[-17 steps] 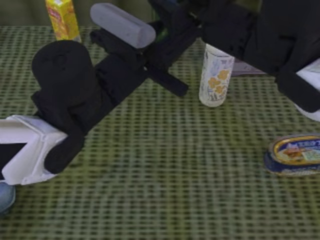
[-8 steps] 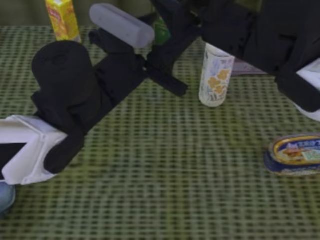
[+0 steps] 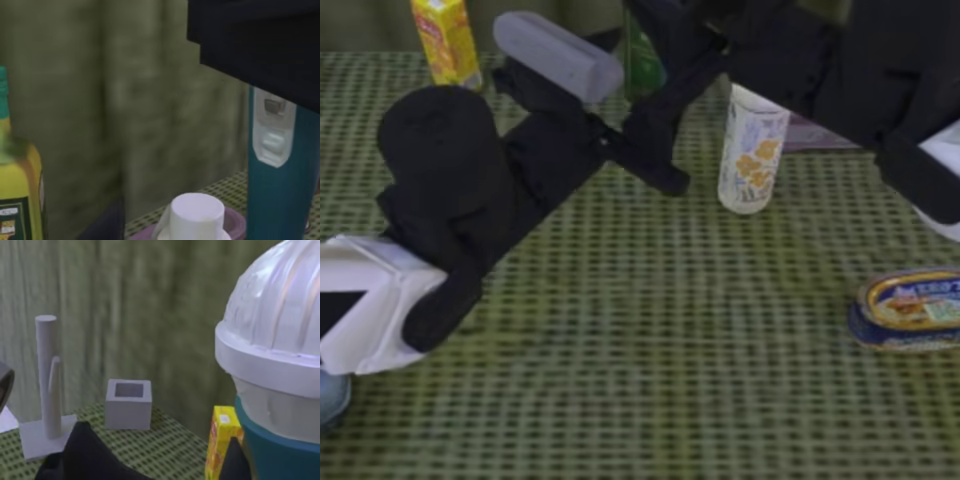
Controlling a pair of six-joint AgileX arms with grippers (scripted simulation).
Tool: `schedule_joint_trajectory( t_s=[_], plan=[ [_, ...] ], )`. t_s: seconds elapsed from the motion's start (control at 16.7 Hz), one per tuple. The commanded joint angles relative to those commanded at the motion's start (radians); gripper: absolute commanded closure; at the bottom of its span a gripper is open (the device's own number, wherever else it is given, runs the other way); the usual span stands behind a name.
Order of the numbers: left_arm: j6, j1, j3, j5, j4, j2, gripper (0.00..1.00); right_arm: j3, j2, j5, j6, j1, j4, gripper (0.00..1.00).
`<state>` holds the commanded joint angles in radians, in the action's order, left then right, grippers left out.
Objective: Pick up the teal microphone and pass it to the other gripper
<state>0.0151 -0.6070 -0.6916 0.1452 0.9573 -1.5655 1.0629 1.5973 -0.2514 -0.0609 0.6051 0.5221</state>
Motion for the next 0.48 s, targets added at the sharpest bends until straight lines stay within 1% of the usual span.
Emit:
schedule_joint_trajectory(
  t_s=[0.12, 0.36, 0.48],
  plan=[
    [-0.001, 0.016, 0.057, 0.007, -0.005, 0.059, 0.00, -0.023, -0.022, -0.027, 0.002, -0.026, -0.001, 1.00],
    [0.003, 0.050, 0.210, 0.028, -0.011, 0.223, 0.00, -0.078, -0.081, -0.100, 0.000, -0.092, 0.001, 1.00],
    [0.004, 0.057, 0.240, 0.035, -0.011, 0.254, 0.00, -0.092, -0.094, -0.117, -0.003, -0.108, 0.001, 1.00]
  ],
)
